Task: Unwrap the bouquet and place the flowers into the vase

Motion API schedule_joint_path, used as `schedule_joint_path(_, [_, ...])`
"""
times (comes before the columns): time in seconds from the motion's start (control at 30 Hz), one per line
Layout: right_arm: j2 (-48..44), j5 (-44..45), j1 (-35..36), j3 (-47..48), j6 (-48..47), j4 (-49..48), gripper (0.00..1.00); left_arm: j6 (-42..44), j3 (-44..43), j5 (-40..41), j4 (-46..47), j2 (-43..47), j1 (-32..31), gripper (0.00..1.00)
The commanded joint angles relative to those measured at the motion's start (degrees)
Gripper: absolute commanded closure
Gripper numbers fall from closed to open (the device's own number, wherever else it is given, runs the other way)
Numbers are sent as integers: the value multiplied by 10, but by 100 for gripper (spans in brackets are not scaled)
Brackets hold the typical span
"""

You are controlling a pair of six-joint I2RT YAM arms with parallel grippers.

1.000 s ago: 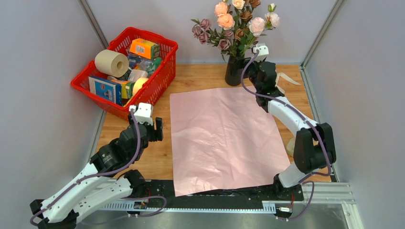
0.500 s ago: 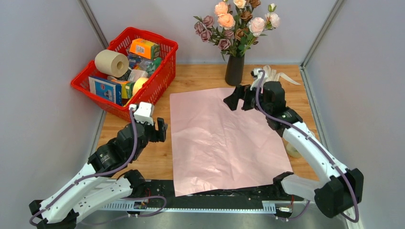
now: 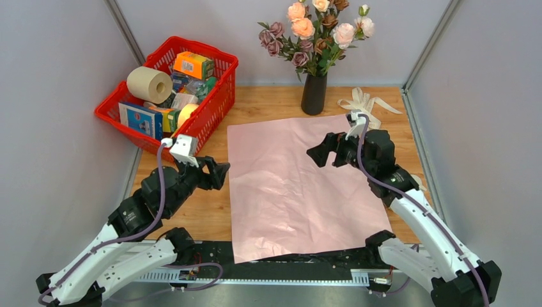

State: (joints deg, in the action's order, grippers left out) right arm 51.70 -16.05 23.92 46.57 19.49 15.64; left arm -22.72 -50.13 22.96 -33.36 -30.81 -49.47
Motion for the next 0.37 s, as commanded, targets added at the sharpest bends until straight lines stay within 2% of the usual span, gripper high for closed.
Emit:
schedule_joint_path(0.0, [-20,-11,0,-5,13,-5,0,-11,4,-9,27,6,1,21])
schedule_joint_path(0.33, [-34,-4,-1,-14,14,-5,0,-10,8,1,24,7,1,20])
